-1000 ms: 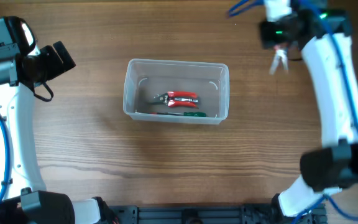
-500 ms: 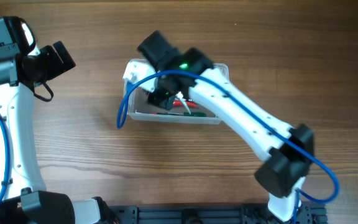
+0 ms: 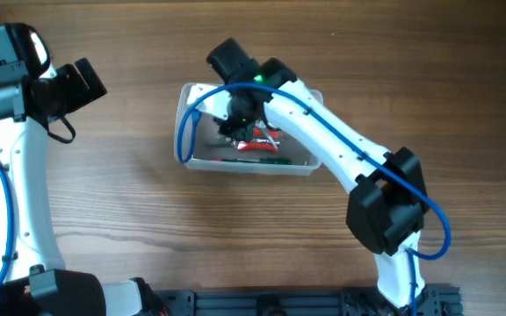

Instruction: Pack container

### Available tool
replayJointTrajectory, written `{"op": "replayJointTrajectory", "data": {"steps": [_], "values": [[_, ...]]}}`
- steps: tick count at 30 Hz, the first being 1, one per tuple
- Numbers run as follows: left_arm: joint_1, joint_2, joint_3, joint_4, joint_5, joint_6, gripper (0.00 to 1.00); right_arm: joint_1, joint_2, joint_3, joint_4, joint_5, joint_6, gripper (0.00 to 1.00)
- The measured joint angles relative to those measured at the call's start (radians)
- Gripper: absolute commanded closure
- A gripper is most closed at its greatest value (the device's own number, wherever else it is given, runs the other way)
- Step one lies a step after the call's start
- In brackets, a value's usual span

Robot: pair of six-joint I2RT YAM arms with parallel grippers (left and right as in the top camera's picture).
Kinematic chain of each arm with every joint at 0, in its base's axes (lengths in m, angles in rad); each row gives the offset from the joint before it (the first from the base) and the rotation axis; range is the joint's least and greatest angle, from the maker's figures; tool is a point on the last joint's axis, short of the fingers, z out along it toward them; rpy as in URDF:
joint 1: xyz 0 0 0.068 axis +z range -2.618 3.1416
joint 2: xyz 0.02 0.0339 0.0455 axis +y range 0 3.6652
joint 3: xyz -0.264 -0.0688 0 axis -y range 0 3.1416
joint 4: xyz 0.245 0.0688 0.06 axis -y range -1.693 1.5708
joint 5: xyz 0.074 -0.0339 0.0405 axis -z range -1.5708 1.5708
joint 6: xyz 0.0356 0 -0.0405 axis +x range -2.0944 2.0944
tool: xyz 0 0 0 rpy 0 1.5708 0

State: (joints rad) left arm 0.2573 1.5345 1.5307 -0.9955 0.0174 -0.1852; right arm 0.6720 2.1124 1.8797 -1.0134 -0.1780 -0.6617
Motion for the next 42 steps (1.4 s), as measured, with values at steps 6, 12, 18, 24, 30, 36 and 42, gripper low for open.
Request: {"op": "replayJointTrajectory", "data": {"steps": [6, 12, 18, 24, 30, 36, 42], "values": [[0.000, 0.000, 0.000, 0.000, 0.000, 0.000, 0.00, -0.105, 0.014, -0.033, -0.073, -0.049, -0.008, 0.96], [0.000, 0.000, 0.000, 0.000, 0.000, 0.000, 0.00, -0.116, 0.018, -0.042, -0.082, -0.068, -0.010, 0.96], [0.000, 0.000, 0.000, 0.000, 0.000, 0.000, 0.00, -0.116, 0.020, -0.042, -0.084, -0.069, -0.014, 0.54], [0.000, 0.000, 0.000, 0.000, 0.000, 0.000, 0.00, -0.116, 0.020, -0.042, -0.072, -0.069, 0.019, 0.50], [-0.021, 0.000, 0.000, 0.001, -0.001, 0.050, 0.00, -0.128, 0.016, -0.010, -0.038, -0.034, 0.163, 0.40], [-0.174, 0.000, 0.000, 0.122, 0.000, 0.135, 0.00, -0.294, -0.146, 0.047, 0.105, 0.014, 0.247, 0.00], [-0.211, 0.000, -0.001, 0.355, 0.004, 0.201, 0.00, -0.626, -0.249, 0.087, 0.268, 0.033, 0.306, 0.00]]}}
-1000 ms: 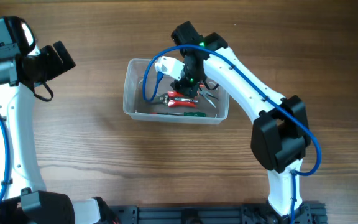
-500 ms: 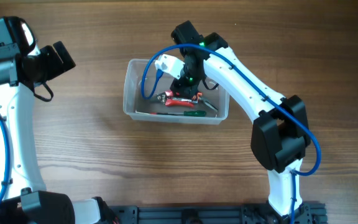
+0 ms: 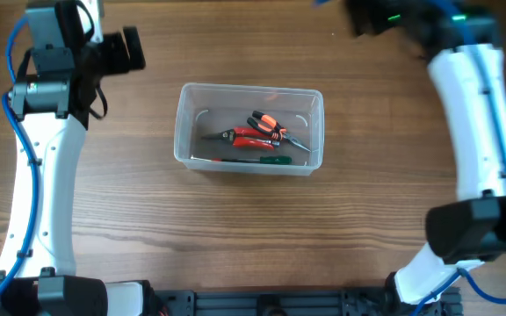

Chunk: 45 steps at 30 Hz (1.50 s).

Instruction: Pack container

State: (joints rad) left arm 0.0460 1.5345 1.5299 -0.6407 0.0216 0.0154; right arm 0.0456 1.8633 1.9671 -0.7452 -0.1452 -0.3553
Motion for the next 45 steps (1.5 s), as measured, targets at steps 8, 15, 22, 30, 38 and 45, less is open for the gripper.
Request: {"op": "replayJointTrajectory", "data": {"steps": [8, 15, 22, 30, 38, 45], "values": [[-0.038, 0.002, 0.000, -0.006, -0.041, 0.092, 0.00, -0.255, -0.003, -0.010, -0.059, 0.010, 0.106, 0.00], [-0.116, -0.113, -0.050, -0.039, -0.105, 0.084, 0.00, -0.357, -0.235, -0.206, -0.019, 0.002, 0.150, 0.00], [-0.120, -0.472, -0.288, 0.016, -0.161, 0.045, 0.00, -0.280, -0.748, -0.681, 0.093, -0.072, 0.148, 0.00], [-0.120, -0.753, -0.737, 0.151, -0.220, -0.007, 0.00, -0.089, -1.158, -1.138, -0.036, -0.067, 0.116, 0.00], [-0.120, -0.934, -1.004, 0.303, -0.227, -0.063, 0.00, -0.081, -1.263, -1.270, -0.045, -0.060, 0.177, 0.00], [-0.120, -0.936, -1.007, 0.259, -0.227, -0.071, 0.00, -0.081, -1.263, -1.271, -0.042, -0.060, 0.181, 0.00]]}}
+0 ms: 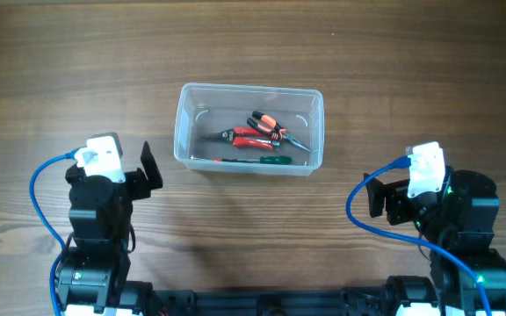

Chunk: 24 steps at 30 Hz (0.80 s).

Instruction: Pack container

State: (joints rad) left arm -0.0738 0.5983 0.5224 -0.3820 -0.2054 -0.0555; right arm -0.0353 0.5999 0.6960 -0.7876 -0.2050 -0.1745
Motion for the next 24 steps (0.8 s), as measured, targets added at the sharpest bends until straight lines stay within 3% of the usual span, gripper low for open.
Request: {"op": "replayJointTrajectory", "data": {"steps": [16, 24], "values": [[0.000, 0.005, -0.001, -0.213, 0.000, -0.003, 0.00, 0.000, -0.019, -0.001, 0.002, 0.000, 0.006, 0.00], [0.000, 0.005, -0.001, -0.217, 0.000, -0.003, 0.00, 0.000, -0.402, -0.002, -0.064, -0.020, 0.006, 0.00]]}}
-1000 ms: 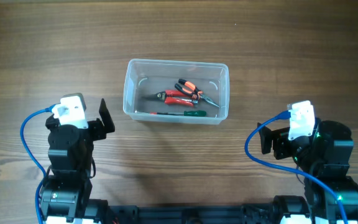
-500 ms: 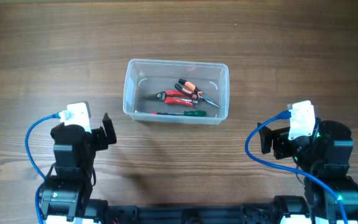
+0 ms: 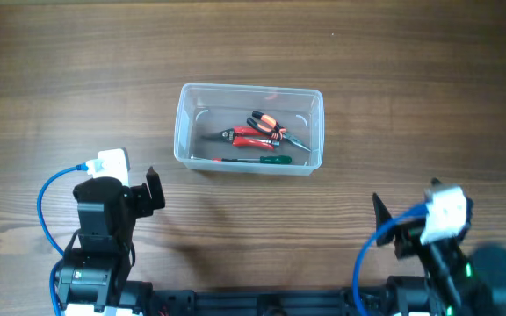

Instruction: Pack container

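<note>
A clear plastic container (image 3: pixel 249 128) stands at the middle of the wooden table. Inside it lie red-and-orange-handled pliers (image 3: pixel 257 131) and a green-handled screwdriver (image 3: pixel 255 160). My left gripper (image 3: pixel 153 191) is folded back at the near left, well clear of the container and holding nothing. Down at the near right sits my right gripper (image 3: pixel 379 213), also empty and away from the container. Both grippers show edge-on from above, so the gap between their fingers is hidden.
Blue cables loop off both arm bases (image 3: pixel 95 254) at the front edge. A black rail (image 3: pixel 253 307) runs along the bottom. Bare wood (image 3: pixel 253 53) surrounds the container on all sides.
Both arms have drawn further back toward the front edge. The right arm now sits lower and blurred. The container and the tools in it have not moved.
First my right gripper was down inside the container over the tools, with the left arm raised at the far left. Then both arms were lifted away, leaving the pliers and screwdriver in the container. After that both arms were folded near the front edge, where they now rest.
</note>
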### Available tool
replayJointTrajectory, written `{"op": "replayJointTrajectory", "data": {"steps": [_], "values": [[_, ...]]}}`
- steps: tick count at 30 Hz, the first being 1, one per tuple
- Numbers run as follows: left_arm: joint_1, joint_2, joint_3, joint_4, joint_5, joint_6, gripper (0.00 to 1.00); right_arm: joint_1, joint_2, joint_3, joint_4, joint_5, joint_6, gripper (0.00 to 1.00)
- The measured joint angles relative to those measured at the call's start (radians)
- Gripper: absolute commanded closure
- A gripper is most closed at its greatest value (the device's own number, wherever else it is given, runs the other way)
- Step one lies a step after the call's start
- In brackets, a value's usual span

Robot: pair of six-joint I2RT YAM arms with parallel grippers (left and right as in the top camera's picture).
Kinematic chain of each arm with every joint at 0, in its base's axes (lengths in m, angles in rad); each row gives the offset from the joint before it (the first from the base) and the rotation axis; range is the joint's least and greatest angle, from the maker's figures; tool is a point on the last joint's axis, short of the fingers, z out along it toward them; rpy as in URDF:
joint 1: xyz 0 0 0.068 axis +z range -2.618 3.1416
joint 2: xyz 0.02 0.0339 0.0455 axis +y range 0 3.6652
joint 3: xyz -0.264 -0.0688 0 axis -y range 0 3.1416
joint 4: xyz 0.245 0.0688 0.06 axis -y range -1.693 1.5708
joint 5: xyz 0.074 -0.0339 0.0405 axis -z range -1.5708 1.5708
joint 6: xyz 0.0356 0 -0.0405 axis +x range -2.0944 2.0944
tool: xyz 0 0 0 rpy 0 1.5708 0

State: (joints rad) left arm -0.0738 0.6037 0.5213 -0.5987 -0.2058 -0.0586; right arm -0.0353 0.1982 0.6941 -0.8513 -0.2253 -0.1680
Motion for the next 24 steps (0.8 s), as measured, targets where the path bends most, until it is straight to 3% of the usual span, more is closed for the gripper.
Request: {"op": "replayJointTrajectory", "data": {"steps": [3, 6, 10, 16, 20, 24], "values": [[0.000, 0.000, -0.001, -0.001, 0.000, 0.000, 0.00, 0.000, -0.148, -0.015, 0.097, -0.011, -0.016, 0.00], [0.000, 0.000, -0.001, -0.001, 0.000, 0.000, 0.00, 0.014, -0.186, -0.078, 0.298, -0.021, -0.081, 0.00], [0.000, 0.000, -0.001, -0.002, 0.000, 0.000, 0.00, 0.049, -0.175, -0.335, 0.690, -0.023, -0.205, 0.00], [0.000, 0.000, -0.001, -0.001, 0.000, 0.000, 0.00, 0.064, -0.173, -0.642, 1.009, -0.022, -0.290, 0.00], [0.000, 0.000, -0.001, -0.001, 0.000, 0.000, 0.00, 0.064, -0.176, -0.689, 0.961, -0.010, -0.303, 0.00], [0.000, 0.000, -0.001, -0.001, 0.000, 0.000, 0.00, 0.064, -0.180, -0.688, 0.918, 0.063, -0.194, 0.00]]}}
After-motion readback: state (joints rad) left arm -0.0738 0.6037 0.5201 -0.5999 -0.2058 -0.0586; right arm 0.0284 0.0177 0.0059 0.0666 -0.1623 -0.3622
